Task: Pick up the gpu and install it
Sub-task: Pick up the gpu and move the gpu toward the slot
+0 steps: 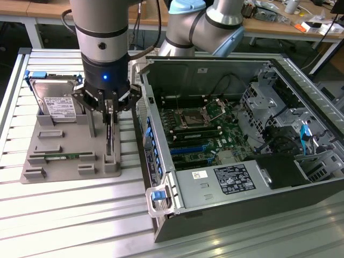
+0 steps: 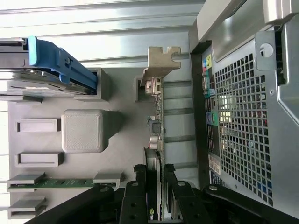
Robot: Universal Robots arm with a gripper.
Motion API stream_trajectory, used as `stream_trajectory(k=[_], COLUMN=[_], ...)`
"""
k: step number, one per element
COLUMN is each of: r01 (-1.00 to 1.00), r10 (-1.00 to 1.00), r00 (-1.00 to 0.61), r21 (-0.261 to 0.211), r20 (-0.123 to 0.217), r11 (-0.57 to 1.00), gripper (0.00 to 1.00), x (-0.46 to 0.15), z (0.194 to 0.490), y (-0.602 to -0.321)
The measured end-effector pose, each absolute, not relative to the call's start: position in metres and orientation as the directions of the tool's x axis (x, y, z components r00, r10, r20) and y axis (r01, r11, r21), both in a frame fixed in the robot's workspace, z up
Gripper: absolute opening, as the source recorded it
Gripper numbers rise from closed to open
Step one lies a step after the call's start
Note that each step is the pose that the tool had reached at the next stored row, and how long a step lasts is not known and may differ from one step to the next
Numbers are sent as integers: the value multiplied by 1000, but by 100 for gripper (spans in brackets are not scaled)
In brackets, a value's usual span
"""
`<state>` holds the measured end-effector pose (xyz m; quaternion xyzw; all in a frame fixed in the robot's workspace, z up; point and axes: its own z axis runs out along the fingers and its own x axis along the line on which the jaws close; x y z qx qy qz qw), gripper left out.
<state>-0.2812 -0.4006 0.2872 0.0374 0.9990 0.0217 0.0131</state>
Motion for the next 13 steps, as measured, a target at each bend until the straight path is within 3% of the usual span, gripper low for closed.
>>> stream_trajectory(k=[13], r01=[74], r10=[75], r00=[-997], r21=[44], r20=[-24], r11=[996], gripper=[26], x=[-281], z=[314], y=[-401])
